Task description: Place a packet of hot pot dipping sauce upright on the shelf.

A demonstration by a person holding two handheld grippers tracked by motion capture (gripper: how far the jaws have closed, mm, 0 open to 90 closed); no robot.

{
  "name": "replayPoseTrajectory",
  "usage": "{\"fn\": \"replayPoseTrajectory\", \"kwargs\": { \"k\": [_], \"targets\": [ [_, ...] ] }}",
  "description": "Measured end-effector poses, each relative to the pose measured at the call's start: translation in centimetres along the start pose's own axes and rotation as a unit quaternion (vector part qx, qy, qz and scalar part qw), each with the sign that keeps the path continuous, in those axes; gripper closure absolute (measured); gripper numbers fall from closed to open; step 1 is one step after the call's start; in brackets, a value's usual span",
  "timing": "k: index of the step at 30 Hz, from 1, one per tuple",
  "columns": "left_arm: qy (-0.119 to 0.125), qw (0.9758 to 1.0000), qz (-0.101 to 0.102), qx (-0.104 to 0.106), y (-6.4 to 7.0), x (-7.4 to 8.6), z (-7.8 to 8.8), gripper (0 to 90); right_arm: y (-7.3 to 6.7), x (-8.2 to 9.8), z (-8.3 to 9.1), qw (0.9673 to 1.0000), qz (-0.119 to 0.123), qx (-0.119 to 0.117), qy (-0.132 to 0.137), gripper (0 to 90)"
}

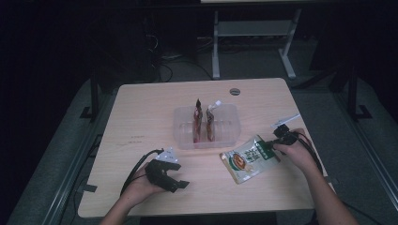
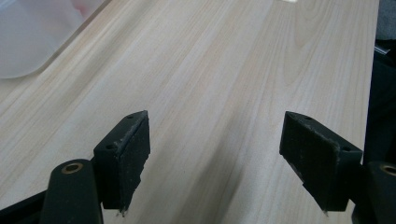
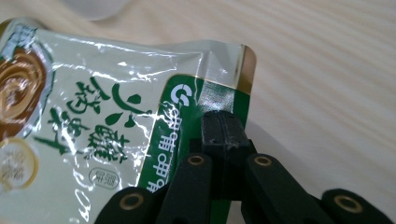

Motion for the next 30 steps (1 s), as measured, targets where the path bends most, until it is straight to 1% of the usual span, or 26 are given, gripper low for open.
{"fn": "replayPoseTrajectory", "kwargs": {
  "k": [3,6,7,8,12,14,15,16,17,18,19,20,22,23,24,25,28,30],
  "targets": [
    [0.002,1.0000,-0.001,-0.001,0.0,-0.1,0.1,24.0,-1.7,-0.1,-0.3,0.9997,0.015,-0.017,-0.003,90.0],
    [-0.001,1.0000,-0.005,-0.002,-0.1,0.0,0.1,24.0,-3.4,-0.4,-0.7,0.9989,0.031,-0.036,-0.006,90.0],
    [-0.001,1.0000,-0.006,-0.002,-0.1,0.0,0.1,23.9,-4.6,-0.7,-0.9,0.9980,0.040,-0.048,-0.008,90.0],
    [0.002,1.0000,-0.003,-0.003,-0.1,0.0,0.1,23.9,-4.6,-0.7,-0.9,0.9980,0.040,-0.048,-0.008,90.0],
    [0.003,1.0000,-0.002,-0.006,-0.2,0.0,0.2,23.8,-6.8,-1.1,-1.7,0.9956,0.063,-0.069,-0.013,90.0],
    [0.004,1.0000,-0.002,-0.006,-0.2,0.0,0.3,23.7,-7.8,-1.3,-2.0,0.9942,0.075,-0.076,-0.016,90.0],
    [0.005,1.0000,-0.002,-0.007,-0.2,0.0,0.3,23.7,-8.7,-1.5,-2.2,0.9930,0.083,-0.081,-0.017,90.0],
    [0.005,1.0000,-0.002,-0.007,-0.2,0.0,0.3,23.7,-8.7,-1.5,-2.2,0.9930,0.083,-0.081,-0.017,90.0],
    [0.005,1.0000,-0.003,-0.007,-0.2,-0.1,0.3,23.6,-9.1,-1.6,-2.4,0.9924,0.088,-0.083,-0.018,90.0],
    [0.006,0.9999,-0.004,-0.008,-0.2,-0.1,0.3,23.5,-9.5,-1.7,-2.4,0.9918,0.093,-0.086,-0.018,90.0],
    [0.005,0.9999,-0.005,-0.008,-0.2,-0.1,0.3,23.4,-10.4,-1.8,-2.7,0.9901,0.101,-0.095,-0.018,90.0],
    [0.006,0.9999,-0.006,-0.009,-0.2,-0.1,0.3,23.4,-10.4,-1.8,-2.7,0.9901,0.101,-0.095,-0.018,90.0],
    [0.003,0.9999,-0.011,-0.011,-0.3,-0.1,0.3,23.3,-11.2,-1.9,-2.8,0.9887,0.109,-0.101,-0.020,90.0],
    [0.003,0.9999,-0.012,-0.011,-0.3,-0.1,0.3,23.1,-11.9,-2.0,-3.0,0.9871,0.118,-0.106,-0.022,90.0],
    [0.004,0.9998,-0.013,-0.012,-0.3,-0.1,0.3,23.1,-11.9,-2.0,-3.0,0.9871,0.118,-0.106,-0.022,90.0],
    [0.005,0.9998,-0.013,-0.012,-0.3,-0.2,0.3,22.9,-12.3,-2.1,-3.1,0.9862,0.124,-0.108,-0.020,90.0],
    [0.012,0.9998,-0.012,-0.014,-0.3,-0.4,0.3,22.7,-13.1,-2.3,-3.4,0.9847,0.132,-0.113,-0.020,90.0],
    [0.015,0.9997,-0.013,-0.013,-0.4,-0.6,0.2,22.6,-13.5,-2.6,-3.5,0.9840,0.138,-0.112,-0.016,90.0]
  ]
}}
Point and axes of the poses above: each handheld gripper's, and its own axes: z roughly backward along the jaws, x roughly out of its underside, y roughly to its right, the point moved 10 cm from there along -z, roughly forward along the jaws, and after that the axes turned 2 degrees about z, right-handed, at the moved point
